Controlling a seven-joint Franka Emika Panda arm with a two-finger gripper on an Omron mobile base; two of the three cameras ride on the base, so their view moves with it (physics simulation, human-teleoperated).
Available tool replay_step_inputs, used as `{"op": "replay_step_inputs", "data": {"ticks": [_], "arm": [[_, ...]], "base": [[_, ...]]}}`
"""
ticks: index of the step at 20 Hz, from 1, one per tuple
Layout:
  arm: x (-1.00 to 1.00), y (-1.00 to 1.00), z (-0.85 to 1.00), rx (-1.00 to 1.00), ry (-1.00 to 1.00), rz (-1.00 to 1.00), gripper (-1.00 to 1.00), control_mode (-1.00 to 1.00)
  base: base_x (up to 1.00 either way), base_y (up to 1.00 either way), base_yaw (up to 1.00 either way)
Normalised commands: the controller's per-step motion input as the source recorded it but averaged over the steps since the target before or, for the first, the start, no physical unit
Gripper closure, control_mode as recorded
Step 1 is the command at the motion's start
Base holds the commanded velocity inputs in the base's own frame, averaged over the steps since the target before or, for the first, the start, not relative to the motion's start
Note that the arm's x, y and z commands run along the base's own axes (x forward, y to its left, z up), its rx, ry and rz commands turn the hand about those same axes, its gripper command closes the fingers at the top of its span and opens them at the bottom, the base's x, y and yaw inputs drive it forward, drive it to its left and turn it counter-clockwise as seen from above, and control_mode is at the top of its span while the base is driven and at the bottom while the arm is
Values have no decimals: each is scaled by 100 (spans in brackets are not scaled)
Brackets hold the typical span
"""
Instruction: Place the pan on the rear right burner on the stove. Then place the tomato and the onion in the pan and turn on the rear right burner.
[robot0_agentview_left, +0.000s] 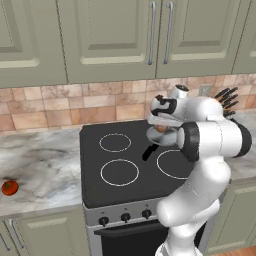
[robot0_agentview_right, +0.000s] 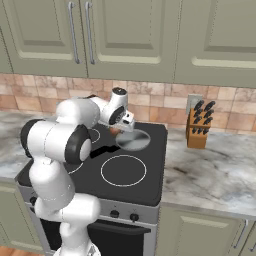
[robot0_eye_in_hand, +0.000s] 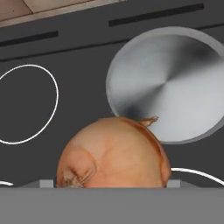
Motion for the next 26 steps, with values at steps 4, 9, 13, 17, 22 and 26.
{"op": "replay_step_inputs", "data": {"ticks": [4,9,13,17,22,26], "arm": [[32,-26,-42,0,19,10,100,-100],[29,-26,-39,0,14,10,100,-100],[39,-13,-37,0,4,9,100,-100],[42,-4,-38,0,0,9,100,-100],[37,0,-34,0,-4,8,100,-100],[21,0,-20,0,-13,4,100,-100]], "base": [[0,0,0],[0,0,0],[0,0,0],[0,0,0],[0,0,0],[0,0,0]]}}
